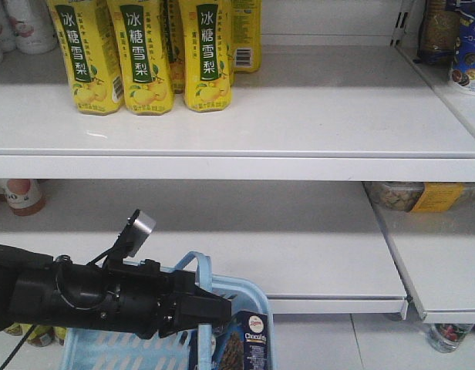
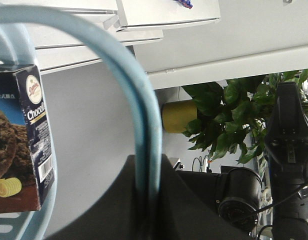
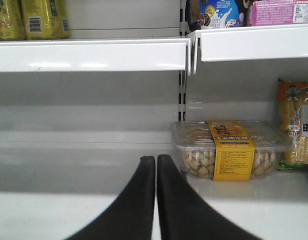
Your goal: Left arm holds basket, right arm returns cookies
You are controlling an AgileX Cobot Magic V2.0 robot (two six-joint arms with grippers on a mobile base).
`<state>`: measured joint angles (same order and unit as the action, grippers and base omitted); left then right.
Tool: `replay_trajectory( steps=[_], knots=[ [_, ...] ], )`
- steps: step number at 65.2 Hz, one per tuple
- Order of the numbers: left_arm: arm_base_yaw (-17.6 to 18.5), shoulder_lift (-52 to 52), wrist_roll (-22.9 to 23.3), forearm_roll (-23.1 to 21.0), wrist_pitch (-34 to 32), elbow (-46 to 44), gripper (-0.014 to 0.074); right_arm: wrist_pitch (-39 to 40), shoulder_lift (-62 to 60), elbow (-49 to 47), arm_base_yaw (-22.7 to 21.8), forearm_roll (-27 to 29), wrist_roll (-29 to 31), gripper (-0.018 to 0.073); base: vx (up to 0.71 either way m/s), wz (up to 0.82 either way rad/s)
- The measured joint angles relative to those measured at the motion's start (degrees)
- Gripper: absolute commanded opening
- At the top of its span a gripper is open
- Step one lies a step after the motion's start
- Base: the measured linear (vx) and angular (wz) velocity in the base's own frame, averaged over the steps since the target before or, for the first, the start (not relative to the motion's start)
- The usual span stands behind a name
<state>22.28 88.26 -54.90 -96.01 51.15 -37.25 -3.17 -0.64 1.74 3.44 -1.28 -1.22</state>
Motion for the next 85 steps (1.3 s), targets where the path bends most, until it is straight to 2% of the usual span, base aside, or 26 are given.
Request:
replay_trajectory(
  steps=[32,52,59,68,85],
  knots=[
    [0.0,0.0,0.0,0.0,0.0,0.0,-0.0006,0.1,0.0,0.0,0.0,0.0,0.0,-0.0008,0.0,0.0],
    [0.0,0.0,0.0,0.0,0.0,0.0,-0.0006,4.3,0.0,-0.5,0.0,-0.1,0.2,-0.0008,0.0,0.0],
    [0.0,0.0,0.0,0.0,0.0,0.0,-0.0006,3.2,1.9,-4.6,0.0,-0.1,0.2,-0.0008,0.0,0.0],
    [0.0,0.0,0.0,0.0,0.0,0.0,-0.0006,-2.2,8.4,-11.9,0.0,0.0,0.0,-0.0008,0.0,0.0],
    [0.0,0.0,0.0,0.0,0.0,0.0,-0.0006,-5.1,19.1,-18.6,0.0,4.4,-5.3,-0.0008,0.0,0.0]
  ],
)
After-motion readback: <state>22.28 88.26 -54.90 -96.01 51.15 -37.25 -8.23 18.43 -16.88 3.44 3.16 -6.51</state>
